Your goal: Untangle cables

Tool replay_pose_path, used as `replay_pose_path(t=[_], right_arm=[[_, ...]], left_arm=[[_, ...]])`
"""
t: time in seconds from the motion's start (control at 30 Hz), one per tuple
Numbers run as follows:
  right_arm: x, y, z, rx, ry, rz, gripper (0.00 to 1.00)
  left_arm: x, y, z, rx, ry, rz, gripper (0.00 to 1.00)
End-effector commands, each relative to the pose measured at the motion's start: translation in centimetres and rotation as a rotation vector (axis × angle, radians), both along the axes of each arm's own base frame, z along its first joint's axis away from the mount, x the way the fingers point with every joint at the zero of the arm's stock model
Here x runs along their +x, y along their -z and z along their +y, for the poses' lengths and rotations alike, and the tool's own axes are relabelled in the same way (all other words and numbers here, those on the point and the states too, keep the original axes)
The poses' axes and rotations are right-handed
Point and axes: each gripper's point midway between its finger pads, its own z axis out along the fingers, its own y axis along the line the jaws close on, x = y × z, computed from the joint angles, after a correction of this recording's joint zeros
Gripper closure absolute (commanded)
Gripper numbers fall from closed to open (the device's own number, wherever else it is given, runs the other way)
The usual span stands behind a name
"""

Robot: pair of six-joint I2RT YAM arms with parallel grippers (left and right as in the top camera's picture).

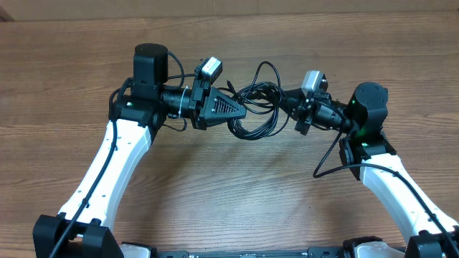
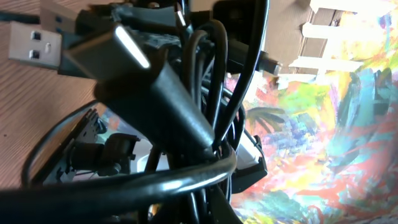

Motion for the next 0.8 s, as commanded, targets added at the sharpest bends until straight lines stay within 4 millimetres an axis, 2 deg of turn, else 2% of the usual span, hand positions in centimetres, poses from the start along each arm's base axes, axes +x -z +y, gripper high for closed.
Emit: replay_pose_path(t=[0.0, 0.23, 0.37, 0.4, 0.43, 0.47, 0.53, 0.7, 0.77], right_arm=[[0.2, 1.4, -0.1, -0.014, 0.019, 0.087, 0.96], [1.7, 5.4, -1.9, -0.092, 0.194, 0.274, 0.96], [2.7, 6.6, -3.1, -0.09, 0.305, 0.367, 0.96], [3.0, 6.7, -3.5, -0.078, 0.337, 0.395, 0.9], [3.2, 6.8, -3.8, -0.061, 0.366, 0.423, 0.78], [3.5, 6.8, -4.3, -0.039, 0.397, 0.457, 0.6], [3.9, 6.9, -5.0, 0.004, 0.441, 0.515, 0.02], [4.7, 6.9, -7.1, 0.123, 0.524, 0.657, 0.0], [4.7, 6.7, -7.7, 0.158, 0.524, 0.693, 0.0]], left_arm=[[-0.5, -0.9, -0.2, -0.017, 0.023, -0.029, 0.95], [-0.2, -1.3, -0.1, -0.028, 0.02, -0.082, 0.96], [0.1, -1.6, -0.1, -0.044, 0.018, -0.161, 0.96], [0.1, -1.7, -0.2, -0.048, 0.017, -0.188, 0.96], [0.2, -1.7, -0.2, -0.051, 0.016, -0.209, 0.96], [0.3, -1.7, -0.2, -0.052, 0.011, -0.232, 0.96], [0.5, -1.6, -0.2, -0.052, -0.002, -0.276, 0.96], [1.9, -0.6, -0.4, -0.002, -0.078, -0.342, 0.96], [3.1, 0.7, -0.3, 0.068, -0.15, -0.35, 0.96]])
